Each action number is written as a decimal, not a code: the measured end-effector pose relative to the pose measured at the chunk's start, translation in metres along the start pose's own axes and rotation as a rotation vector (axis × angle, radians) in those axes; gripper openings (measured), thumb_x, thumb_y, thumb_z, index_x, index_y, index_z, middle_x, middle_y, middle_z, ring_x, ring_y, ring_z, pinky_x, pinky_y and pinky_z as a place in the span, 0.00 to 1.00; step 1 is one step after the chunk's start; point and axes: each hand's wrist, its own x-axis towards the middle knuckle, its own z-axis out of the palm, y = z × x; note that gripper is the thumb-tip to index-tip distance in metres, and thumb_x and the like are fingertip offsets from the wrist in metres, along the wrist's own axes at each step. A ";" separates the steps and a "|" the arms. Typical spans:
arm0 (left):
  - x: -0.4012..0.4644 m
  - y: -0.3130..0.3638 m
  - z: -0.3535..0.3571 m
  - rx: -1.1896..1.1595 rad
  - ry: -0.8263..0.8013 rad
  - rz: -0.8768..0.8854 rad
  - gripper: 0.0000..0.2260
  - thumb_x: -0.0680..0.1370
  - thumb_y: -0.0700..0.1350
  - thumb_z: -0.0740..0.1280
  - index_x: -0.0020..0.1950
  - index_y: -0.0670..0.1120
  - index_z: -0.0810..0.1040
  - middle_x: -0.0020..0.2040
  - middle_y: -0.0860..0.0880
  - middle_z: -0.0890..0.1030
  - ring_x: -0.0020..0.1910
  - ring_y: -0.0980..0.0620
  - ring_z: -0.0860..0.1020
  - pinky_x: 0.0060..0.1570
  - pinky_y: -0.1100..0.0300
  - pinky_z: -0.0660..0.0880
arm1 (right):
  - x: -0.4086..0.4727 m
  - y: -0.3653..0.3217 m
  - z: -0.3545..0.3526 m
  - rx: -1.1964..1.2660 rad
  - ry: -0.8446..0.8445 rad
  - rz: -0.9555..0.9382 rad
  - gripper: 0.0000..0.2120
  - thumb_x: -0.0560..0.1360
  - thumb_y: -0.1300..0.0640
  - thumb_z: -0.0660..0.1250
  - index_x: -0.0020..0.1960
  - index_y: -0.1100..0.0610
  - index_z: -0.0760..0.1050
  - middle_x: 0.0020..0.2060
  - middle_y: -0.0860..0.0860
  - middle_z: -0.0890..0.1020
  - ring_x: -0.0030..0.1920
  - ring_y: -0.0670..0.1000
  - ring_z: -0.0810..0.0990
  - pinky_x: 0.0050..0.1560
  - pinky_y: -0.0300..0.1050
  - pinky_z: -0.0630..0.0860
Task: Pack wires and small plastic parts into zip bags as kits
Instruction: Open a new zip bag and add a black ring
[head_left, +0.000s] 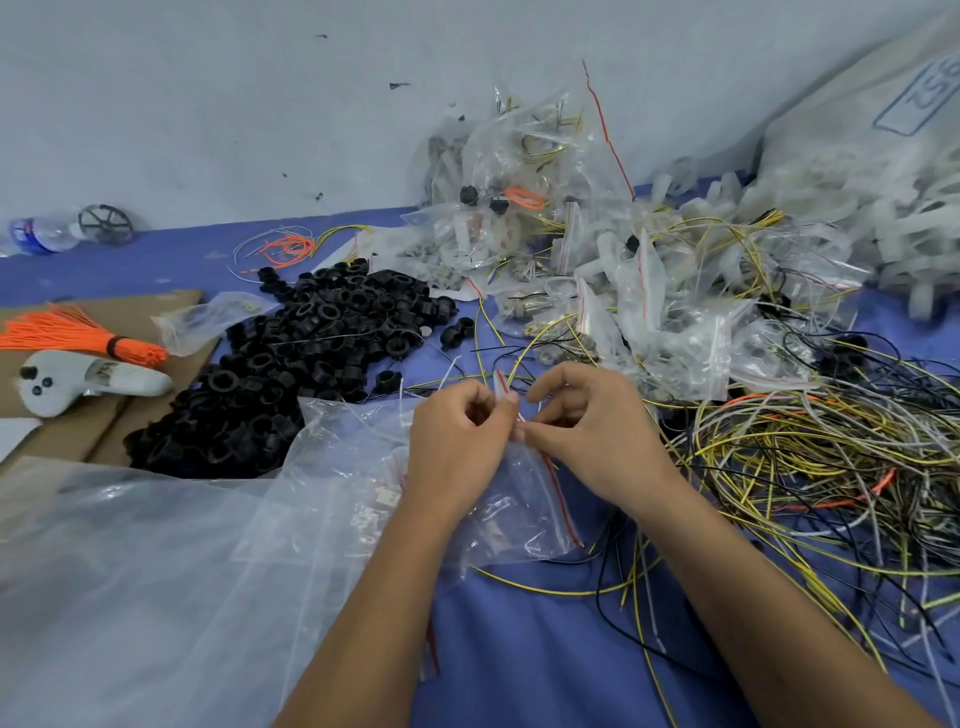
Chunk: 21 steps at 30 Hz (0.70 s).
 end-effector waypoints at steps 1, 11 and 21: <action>0.000 0.000 -0.001 -0.033 -0.010 -0.019 0.15 0.77 0.53 0.67 0.34 0.46 0.79 0.31 0.51 0.82 0.31 0.49 0.76 0.37 0.48 0.78 | 0.000 0.000 0.001 0.015 0.007 0.005 0.15 0.67 0.61 0.82 0.47 0.57 0.77 0.30 0.52 0.85 0.28 0.45 0.77 0.31 0.37 0.73; 0.002 0.001 -0.005 -0.261 0.023 -0.063 0.20 0.83 0.52 0.66 0.36 0.42 0.75 0.28 0.50 0.77 0.26 0.55 0.72 0.31 0.58 0.68 | 0.003 -0.001 -0.001 0.330 0.065 0.096 0.07 0.73 0.66 0.75 0.49 0.62 0.78 0.33 0.57 0.82 0.31 0.49 0.80 0.35 0.40 0.77; 0.000 0.003 -0.004 -0.218 -0.043 -0.021 0.18 0.77 0.51 0.64 0.35 0.38 0.76 0.29 0.42 0.75 0.29 0.50 0.71 0.33 0.52 0.69 | 0.000 0.000 0.002 0.320 -0.076 0.083 0.16 0.69 0.71 0.77 0.52 0.60 0.77 0.38 0.58 0.87 0.37 0.53 0.84 0.42 0.40 0.80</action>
